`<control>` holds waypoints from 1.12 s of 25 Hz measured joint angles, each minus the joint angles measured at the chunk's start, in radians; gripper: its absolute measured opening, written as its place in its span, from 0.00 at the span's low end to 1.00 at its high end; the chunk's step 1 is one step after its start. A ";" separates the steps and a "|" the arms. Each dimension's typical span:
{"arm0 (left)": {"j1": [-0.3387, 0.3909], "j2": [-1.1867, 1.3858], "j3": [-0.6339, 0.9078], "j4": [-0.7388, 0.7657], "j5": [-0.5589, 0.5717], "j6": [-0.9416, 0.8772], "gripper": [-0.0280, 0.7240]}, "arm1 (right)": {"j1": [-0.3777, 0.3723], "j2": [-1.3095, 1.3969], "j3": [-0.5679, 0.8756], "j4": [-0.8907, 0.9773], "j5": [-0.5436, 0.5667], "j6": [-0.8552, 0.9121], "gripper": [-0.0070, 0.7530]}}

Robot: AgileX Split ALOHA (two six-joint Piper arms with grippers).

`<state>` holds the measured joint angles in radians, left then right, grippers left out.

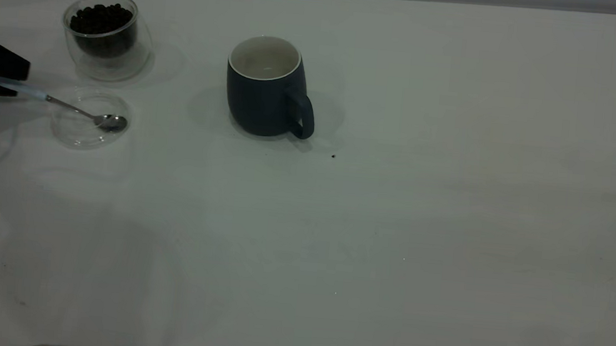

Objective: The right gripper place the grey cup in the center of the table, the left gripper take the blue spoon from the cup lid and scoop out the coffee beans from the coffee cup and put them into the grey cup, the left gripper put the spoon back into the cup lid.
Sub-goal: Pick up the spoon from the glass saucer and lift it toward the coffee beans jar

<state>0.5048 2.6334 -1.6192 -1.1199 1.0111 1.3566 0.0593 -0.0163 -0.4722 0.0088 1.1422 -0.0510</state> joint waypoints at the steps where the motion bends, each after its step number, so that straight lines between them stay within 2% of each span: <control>1: -0.007 0.004 -0.001 0.000 -0.001 0.000 0.78 | 0.000 0.000 0.000 0.000 0.000 0.000 0.54; 11: -0.025 0.012 -0.003 0.000 -0.008 0.002 0.77 | 0.000 0.000 0.000 0.000 0.000 0.000 0.54; 14: -0.025 0.012 -0.003 0.000 -0.008 0.002 0.74 | 0.000 0.000 0.000 0.000 0.000 0.000 0.54; 18: -0.025 0.012 -0.003 0.000 -0.008 0.002 0.62 | 0.000 0.000 0.000 0.000 0.000 0.000 0.54; 23: -0.025 0.012 -0.003 0.000 -0.007 0.002 0.41 | 0.000 0.000 0.000 0.000 0.000 0.000 0.54; 28: -0.025 0.012 -0.003 -0.019 0.043 0.001 0.26 | 0.000 0.000 0.000 0.000 0.000 0.000 0.54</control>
<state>0.4794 2.6450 -1.6223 -1.1393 1.0546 1.3575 0.0593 -0.0163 -0.4722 0.0088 1.1422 -0.0510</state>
